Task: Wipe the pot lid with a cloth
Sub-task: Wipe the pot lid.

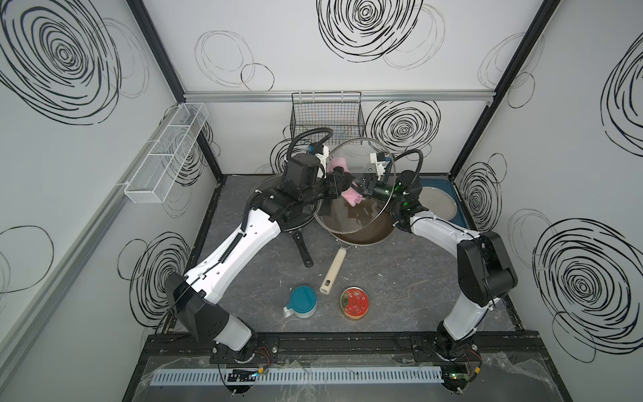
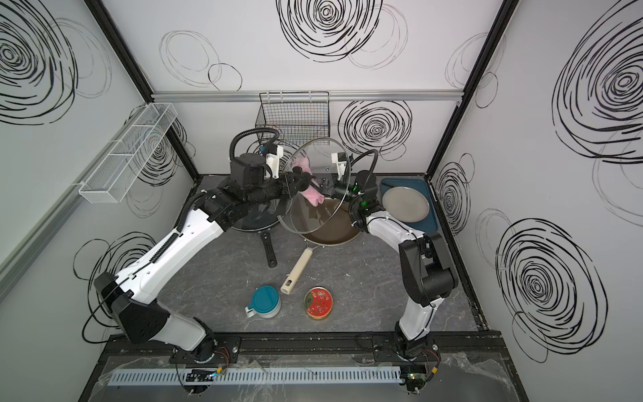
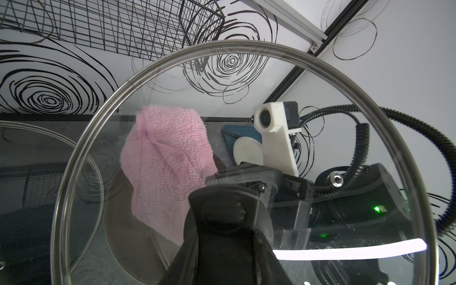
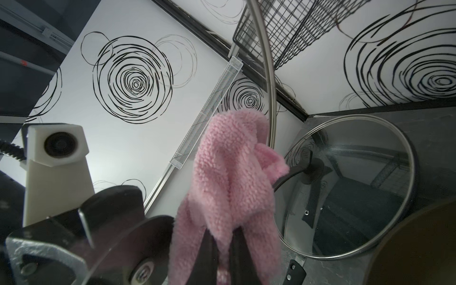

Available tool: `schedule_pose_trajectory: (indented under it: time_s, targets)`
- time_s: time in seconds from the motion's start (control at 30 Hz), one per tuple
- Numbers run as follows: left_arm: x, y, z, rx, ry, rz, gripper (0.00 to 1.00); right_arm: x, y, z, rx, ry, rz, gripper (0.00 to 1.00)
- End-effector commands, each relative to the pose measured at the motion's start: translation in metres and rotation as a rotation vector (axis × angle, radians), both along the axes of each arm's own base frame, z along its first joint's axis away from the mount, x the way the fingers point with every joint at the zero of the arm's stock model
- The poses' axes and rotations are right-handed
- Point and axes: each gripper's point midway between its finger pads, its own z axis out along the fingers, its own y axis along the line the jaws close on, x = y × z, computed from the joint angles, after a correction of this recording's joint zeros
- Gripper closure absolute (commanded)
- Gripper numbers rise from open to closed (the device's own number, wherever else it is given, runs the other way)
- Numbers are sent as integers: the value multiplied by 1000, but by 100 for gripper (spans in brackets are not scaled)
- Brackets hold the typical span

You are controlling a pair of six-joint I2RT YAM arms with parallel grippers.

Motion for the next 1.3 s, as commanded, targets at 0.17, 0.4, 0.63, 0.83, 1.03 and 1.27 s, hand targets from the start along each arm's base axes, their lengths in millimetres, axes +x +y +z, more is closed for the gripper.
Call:
schedule_pose_trajectory:
  time_s: [0.17,0.4,0.63,0.83,1.03,1.27]
  targets:
    - [-5,-1,121,-222,-307,-17,100,-28,12,1,22,-28,46,100]
    - [-4,2,129,-226,-326,-2,100,-41,15,-12,9,4,58,100]
    - [5,11,124,-218,-326,34,100,-60,13,-16,5,17,65,100]
    - [16,24,115,-201,-319,88,100,-79,3,-20,-6,40,52,100]
    - [25,37,105,-185,-307,134,100,-96,-11,-21,-26,45,22,100]
    - [24,42,88,-127,-283,146,100,-91,-48,-40,-190,92,-158,100]
